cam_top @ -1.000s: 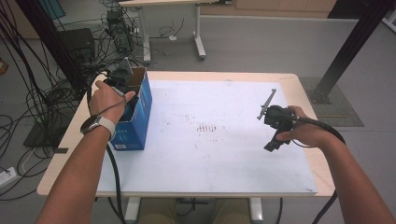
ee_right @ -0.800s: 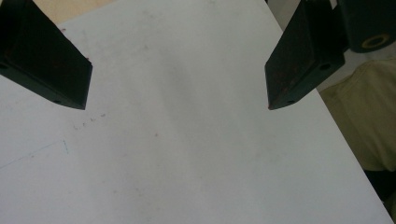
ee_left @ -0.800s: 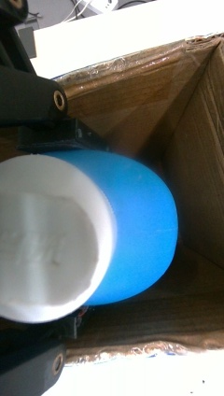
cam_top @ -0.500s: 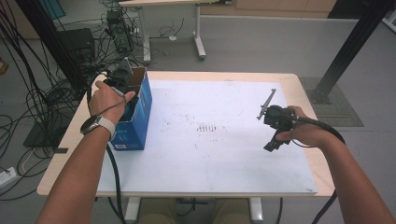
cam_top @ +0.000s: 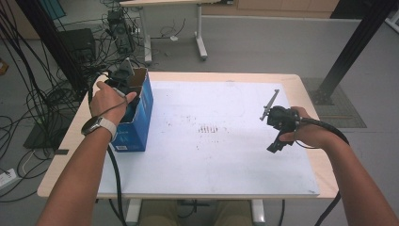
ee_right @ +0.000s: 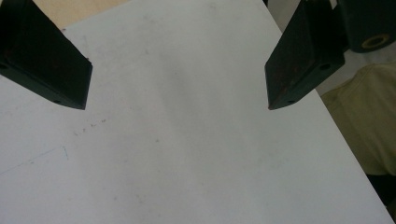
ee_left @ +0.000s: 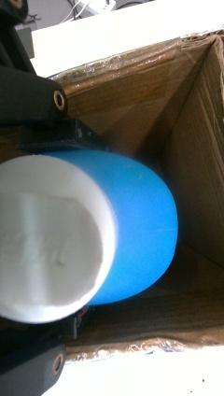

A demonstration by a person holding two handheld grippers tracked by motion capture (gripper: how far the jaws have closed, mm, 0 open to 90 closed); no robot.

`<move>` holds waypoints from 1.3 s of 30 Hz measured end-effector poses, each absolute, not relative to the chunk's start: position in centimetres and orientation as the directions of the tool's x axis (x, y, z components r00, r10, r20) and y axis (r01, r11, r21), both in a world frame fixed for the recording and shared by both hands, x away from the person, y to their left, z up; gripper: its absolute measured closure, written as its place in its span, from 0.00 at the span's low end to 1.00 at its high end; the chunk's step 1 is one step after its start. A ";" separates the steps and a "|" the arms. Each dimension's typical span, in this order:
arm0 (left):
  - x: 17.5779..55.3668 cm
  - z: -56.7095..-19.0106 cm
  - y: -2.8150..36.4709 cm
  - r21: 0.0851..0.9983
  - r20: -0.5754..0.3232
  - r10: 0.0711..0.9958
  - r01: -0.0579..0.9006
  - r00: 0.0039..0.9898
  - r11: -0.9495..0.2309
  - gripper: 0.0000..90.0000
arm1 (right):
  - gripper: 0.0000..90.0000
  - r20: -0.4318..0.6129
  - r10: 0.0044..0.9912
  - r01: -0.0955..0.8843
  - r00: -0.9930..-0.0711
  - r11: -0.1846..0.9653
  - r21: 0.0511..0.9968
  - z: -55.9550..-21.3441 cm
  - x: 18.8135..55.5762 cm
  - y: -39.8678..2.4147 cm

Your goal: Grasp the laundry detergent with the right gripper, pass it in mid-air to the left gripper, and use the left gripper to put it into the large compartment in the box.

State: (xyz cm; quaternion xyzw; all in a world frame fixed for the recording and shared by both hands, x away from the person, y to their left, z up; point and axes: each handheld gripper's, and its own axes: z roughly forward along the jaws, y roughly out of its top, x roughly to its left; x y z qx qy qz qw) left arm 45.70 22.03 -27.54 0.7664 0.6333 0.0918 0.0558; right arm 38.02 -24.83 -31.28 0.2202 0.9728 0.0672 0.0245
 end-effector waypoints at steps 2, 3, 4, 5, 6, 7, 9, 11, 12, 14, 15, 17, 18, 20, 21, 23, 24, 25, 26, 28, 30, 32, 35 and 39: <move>45.7 -27.5 22.0 0.202 0.070 0.981 0.960 0.181 -0.192 0.41 | 0.08 -0.019 0.432 0.425 -0.902 0.894 0.143 -31.2 38.0 -24.9; 45.7 -27.5 22.0 0.202 0.070 0.981 0.960 0.181 -0.192 0.41 | 0.08 -0.019 0.432 0.426 -0.902 0.894 0.141 -31.2 38.0 -24.9; 45.7 -27.5 22.0 0.202 0.070 0.981 0.960 0.181 -0.192 0.41 | 0.08 -0.020 0.432 0.425 -0.902 0.894 0.141 -31.2 38.0 -24.9; 45.7 -27.5 22.0 0.203 0.071 0.981 0.960 0.182 -0.193 0.41 | 0.08 -0.019 0.432 0.425 -0.902 0.894 0.140 -31.2 38.0 -24.9; 45.7 -27.6 22.0 0.204 0.071 0.981 0.960 0.182 -0.193 0.41 | 0.08 -0.019 0.431 0.425 -0.902 0.894 0.140 -31.3 38.0 -24.8; 45.7 -27.6 22.0 0.204 0.071 0.981 0.960 0.183 -0.194 0.41 | 0.08 -0.017 0.432 0.426 -0.902 0.894 0.141 -31.3 38.0 -24.8; 45.7 -27.6 22.0 0.205 0.071 0.981 0.960 0.182 -0.193 0.41 | 0.08 -0.017 0.432 0.426 -0.902 0.894 0.140 -31.4 38.0 -24.8; 45.7 -27.6 22.0 0.207 0.070 0.981 0.959 0.183 -0.193 0.41 | 0.08 -0.015 0.433 0.427 -0.901 0.894 0.140 -31.4 38.0 -24.8; 45.7 -27.6 22.0 0.206 0.071 0.980 0.959 0.184 -0.195 0.41 | 0.08 -0.015 0.433 0.427 -0.901 0.894 0.140 -31.4 38.0 -24.8; 45.7 -27.6 22.0 0.206 0.071 0.980 0.959 0.185 -0.196 0.41 | 0.08 -0.015 0.432 0.426 -0.902 0.894 0.140 -31.5 38.0 -24.8; 45.7 -27.6 22.0 0.206 0.071 0.980 0.959 0.186 -0.196 0.41 | 0.08 -0.015 0.432 0.426 -0.902 0.894 0.138 -31.5 38.0 -24.8; 45.7 -27.6 22.0 0.207 0.069 0.981 0.959 0.184 -0.194 0.41 | 0.08 -0.015 0.431 0.425 -0.902 0.895 0.138 -31.5 38.0 -24.8; 45.8 -27.6 22.1 0.209 0.069 0.980 0.958 0.184 -0.195 0.41 | 0.08 -0.014 0.431 0.425 -0.902 0.894 0.139 -31.5 38.0 -24.8; 45.8 -27.6 22.0 0.212 0.067 0.980 0.958 0.185 -0.195 0.41 | 0.08 -0.013 0.432 0.426 -0.902 0.894 0.140 -31.5 38.1 -24.8; 45.8 -27.6 22.0 0.213 0.067 0.980 0.957 0.186 -0.196 0.41 | 0.08 -0.014 0.432 0.426 -0.902 0.894 0.140 -31.5 38.1 -24.8; 45.8 -27.6 22.0 0.210 0.070 0.979 0.957 0.189 -0.200 0.41 | 0.08 -0.012 0.433 0.427 -0.901 0.893 0.140 -31.5 38.1 -24.8; 45.8 -27.6 22.0 0.210 0.071 0.979 0.957 0.189 -0.200 0.41 | 0.08 -0.013 0.432 0.426 -0.902 0.894 0.139 -31.5 38.1 -24.7; 45.8 -27.6 22.0 0.209 0.071 0.979 0.957 0.190 -0.201 0.41 | 0.08 -0.013 0.432 0.426 -0.902 0.894 0.139 -31.6 38.1 -24.7; 45.8 -27.6 22.0 0.210 0.070 0.979 0.957 0.190 -0.201 0.41 | 0.08 -0.013 0.430 0.424 -0.903 0.895 0.140 -31.6 38.1 -24.7; 45.8 -27.6 22.0 0.211 0.069 0.979 0.957 0.190 -0.200 0.41 | 0.08 -0.013 0.431 0.426 -0.902 0.894 0.138 -31.6 38.1 -24.7; 45.8 -27.6 22.0 0.213 0.068 0.979 0.956 0.192 -0.202 0.41 | 0.08 -0.014 0.433 0.427 -0.901 0.893 0.140 -31.5 38.1 -24.8; 45.8 -27.6 22.0 0.213 0.074 0.979 0.956 0.191 -0.203 0.38 | 0.08 -0.013 0.434 0.428 -0.901 0.893 0.139 -31.5 38.1 -24.8; 45.7 -27.7 22.1 0.214 0.074 0.979 0.956 0.188 -0.199 0.35 | 0.08 -0.015 0.433 0.427 -0.901 0.894 0.136 -31.5 38.1 -24.8; 45.7 -27.6 22.2 0.218 0.078 0.979 0.955 0.188 -0.201 0.31 | 0.08 -0.015 0.429 0.423 -0.903 0.896 0.136 -31.5 38.1 -24.7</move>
